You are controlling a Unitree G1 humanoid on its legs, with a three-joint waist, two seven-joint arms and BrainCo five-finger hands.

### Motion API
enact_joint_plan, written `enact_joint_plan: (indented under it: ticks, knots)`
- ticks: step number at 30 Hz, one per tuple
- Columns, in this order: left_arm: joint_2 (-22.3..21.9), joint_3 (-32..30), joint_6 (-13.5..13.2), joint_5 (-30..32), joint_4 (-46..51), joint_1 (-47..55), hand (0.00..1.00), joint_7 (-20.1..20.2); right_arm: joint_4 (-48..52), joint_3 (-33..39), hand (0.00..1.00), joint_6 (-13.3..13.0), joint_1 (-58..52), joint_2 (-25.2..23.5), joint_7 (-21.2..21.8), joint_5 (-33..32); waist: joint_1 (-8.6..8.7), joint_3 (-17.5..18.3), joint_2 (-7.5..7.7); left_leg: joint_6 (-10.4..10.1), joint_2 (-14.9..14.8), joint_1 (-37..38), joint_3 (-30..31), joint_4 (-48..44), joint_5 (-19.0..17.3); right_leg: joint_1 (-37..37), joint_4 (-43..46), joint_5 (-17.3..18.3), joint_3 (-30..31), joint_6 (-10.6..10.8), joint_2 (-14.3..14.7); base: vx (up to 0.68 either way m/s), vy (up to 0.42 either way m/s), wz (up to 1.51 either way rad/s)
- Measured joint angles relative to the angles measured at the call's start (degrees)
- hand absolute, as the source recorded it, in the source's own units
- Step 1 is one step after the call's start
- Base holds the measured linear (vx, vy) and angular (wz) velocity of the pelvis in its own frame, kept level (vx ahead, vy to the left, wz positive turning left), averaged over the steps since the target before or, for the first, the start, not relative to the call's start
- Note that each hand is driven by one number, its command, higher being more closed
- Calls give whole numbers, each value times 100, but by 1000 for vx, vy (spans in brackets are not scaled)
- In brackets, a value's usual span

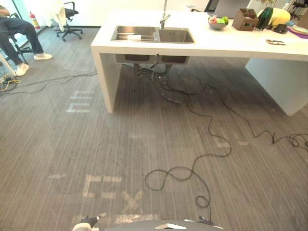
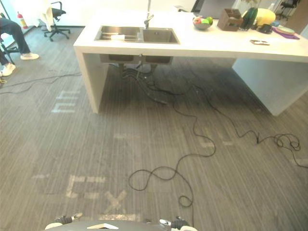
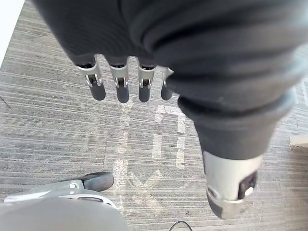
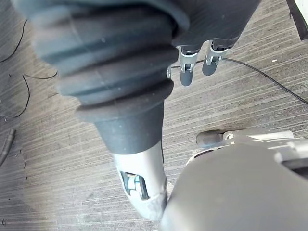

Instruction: Walk over to the sink, pick up the cup, carry it to the dishwasher, place the cup inside the dishwasher, then close the dishwasher door

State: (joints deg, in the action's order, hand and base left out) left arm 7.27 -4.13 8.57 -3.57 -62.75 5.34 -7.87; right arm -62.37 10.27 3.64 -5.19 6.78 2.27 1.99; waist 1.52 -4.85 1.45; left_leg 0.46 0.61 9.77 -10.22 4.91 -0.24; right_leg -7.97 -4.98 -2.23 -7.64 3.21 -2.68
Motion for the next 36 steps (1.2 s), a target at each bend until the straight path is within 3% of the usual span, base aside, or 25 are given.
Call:
enact_joint_plan:
  ticks: [9, 12, 18, 20, 22, 24, 25, 26, 27, 30, 32, 34, 36]
  knots:
    - [4, -96, 208, -92, -82, -5, 0, 58, 0, 17, 0, -254, -65, -23, -149, 2, 26, -3, 3, 5, 1, 19, -63, 0, 3, 6, -1, -7, 65, 9, -1, -36, -15, -3]
    - [-3, -171, 243, -381, -89, 23, 0, -32, 0, 74, 0, -345, -117, -48, -228, 4, 28, -4, 2, 7, 1, 19, -67, 0, 0, 8, -1, -8, 70, 7, 0, 0, 0, 0]
    - [-18, -257, 234, -517, -90, 80, 0, -59, 0, 189, 0, -364, -142, -89, -253, 14, 48, -17, 11, 29, 9, 44, -62, -1, -44, 26, 157, 82, 60, 19, -24, -1, 0, 1]
    - [-24, -250, 229, -511, -85, 89, 0, -53, 52, 232, 0, -380, -140, -97, -257, -10, 62, -74, 44, 65, 35, 45, -28, -2, -138, 335, 927, 505, 34, 102, -115, -13, 17, 13]
    - [-1, -223, 208, -536, -81, 28, 0, -26, 79, 271, 0, -422, -123, -113, -248, -63, 99, -175, 77, 157, 151, 163, 60, -4, -200, 947, 2552, 946, -100, 284, -364, 6, 32, 15]
    - [11, -245, 210, -645, -76, 59, 0, -16, 156, 375, 0, -499, -113, -138, -237, -67, 74, -269, 42, 203, 183, 192, 47, -7, -219, 1666, 3971, 857, -159, 165, -604, 16, 34, 4]
    - [73, -364, 231, -788, -25, 37, 0, -43, 291, 425, 0, -520, -123, -242, -223, -61, 72, -382, 163, 242, 237, 323, 100, -62, -258, 2292, 5323, 798, -180, 39, -844, 64, 16, 13]
    - [78, -435, 254, -836, -2, 25, 0, -64, 284, 424, 0, -521, -135, -273, -216, -59, 69, -440, 185, 259, 221, 324, 145, -165, -336, 2411, 5588, 873, -176, 80, -871, 111, -15, 31]
    - [79, -482, 285, -891, 64, 24, 0, -105, 269, 423, 0, -516, -149, -297, -211, -69, 71, -551, 205, 255, 168, 343, 241, -354, -462, 2433, 5613, 1036, -251, 113, -891, 137, -26, 43]
    - [-10, -733, 403, -934, 138, 1, 0, -233, 288, 464, 0, -515, -279, -345, -225, -291, 66, -656, 131, 172, -12, 330, 463, -684, -792, 2432, 4038, 1078, -410, 73, -877, 234, -58, 35]
    - [-145, -987, 410, -876, 149, -39, 0, -231, 295, 620, 0, -509, -407, -334, -221, -413, 54, -731, -19, -20, -308, 334, 556, -941, -1138, 2340, 2068, 529, -376, 139, -704, 372, -158, 24]
    - [-234, -1194, 419, -804, 161, -55, 0, -221, 318, 638, 0, -507, -594, -368, -213, -417, 35, -788, -95, -180, -547, 415, 600, -1302, -1562, 2305, 1505, 272, -255, 150, -645, 467, -289, 19]
    - [-284, -1374, 421, -670, 198, -44, 0, -206, 480, 622, 0, -486, -836, -401, -167, -424, 49, -786, -96, -408, -741, 698, 678, -1616, -2068, 2140, 1620, 325, -168, 146, -626, 633, -436, 24]
